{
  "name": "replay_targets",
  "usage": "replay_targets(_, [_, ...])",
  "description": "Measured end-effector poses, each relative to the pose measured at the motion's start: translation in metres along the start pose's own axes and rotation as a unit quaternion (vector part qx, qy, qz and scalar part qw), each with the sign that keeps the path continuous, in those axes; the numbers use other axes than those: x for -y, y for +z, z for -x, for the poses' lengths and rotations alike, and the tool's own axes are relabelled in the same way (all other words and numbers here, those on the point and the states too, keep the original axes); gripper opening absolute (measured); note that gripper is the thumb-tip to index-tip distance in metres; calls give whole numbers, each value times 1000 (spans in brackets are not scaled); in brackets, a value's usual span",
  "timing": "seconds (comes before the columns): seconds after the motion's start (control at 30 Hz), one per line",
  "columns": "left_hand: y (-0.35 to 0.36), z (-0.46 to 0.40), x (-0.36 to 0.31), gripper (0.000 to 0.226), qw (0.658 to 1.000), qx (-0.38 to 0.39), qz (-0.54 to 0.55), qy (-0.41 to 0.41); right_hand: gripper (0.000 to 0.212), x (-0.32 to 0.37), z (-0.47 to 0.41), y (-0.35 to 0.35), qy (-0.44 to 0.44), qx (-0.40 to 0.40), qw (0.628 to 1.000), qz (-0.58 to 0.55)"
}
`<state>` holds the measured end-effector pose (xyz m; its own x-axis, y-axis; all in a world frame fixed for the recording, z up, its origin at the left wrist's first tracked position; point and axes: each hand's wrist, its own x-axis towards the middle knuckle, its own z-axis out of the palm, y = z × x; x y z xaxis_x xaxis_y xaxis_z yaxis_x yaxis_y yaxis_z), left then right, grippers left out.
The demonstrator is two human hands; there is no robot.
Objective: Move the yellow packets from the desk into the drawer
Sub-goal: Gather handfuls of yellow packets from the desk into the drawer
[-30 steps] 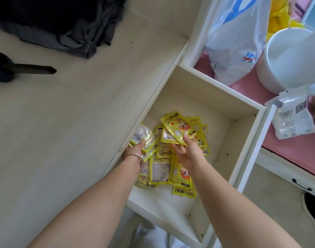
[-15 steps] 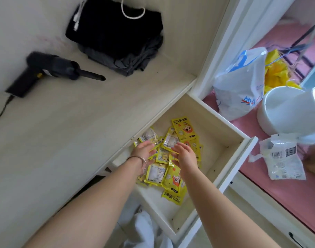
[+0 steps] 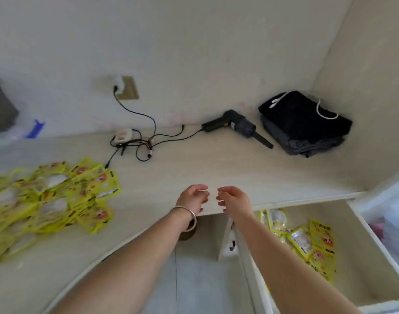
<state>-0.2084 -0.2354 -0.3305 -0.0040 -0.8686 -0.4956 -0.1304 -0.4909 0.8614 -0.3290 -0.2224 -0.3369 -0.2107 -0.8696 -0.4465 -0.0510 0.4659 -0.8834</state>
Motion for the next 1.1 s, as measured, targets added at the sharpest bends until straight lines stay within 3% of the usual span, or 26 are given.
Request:
replay_targets(0.2, [-148,30,11,14,990,-126,47,28,18,18,33,122,-14,110,992,66])
replay_targets(0.37, [-253,51,46,14,981,-181,69,1,16,16,51,216,-7,164,982,93])
replay_targets(0.7, [-382,43,101,25,957,-268,68,-92,11,9,45,325,31,195,972,131])
replay_targets(0.83, [-403,14,101,20,943,-308,11,-128,20,14,13,350,32,179,966,185])
replay_targets(0.93, [-412,-11,98,34,926,-323,-111,-159,26,22,-17,364,15,161,955,248])
replay_targets(1.1, [-423,-42,105,68,879,-364,-207,-228,44,29,-64,384,-36,117,908,401])
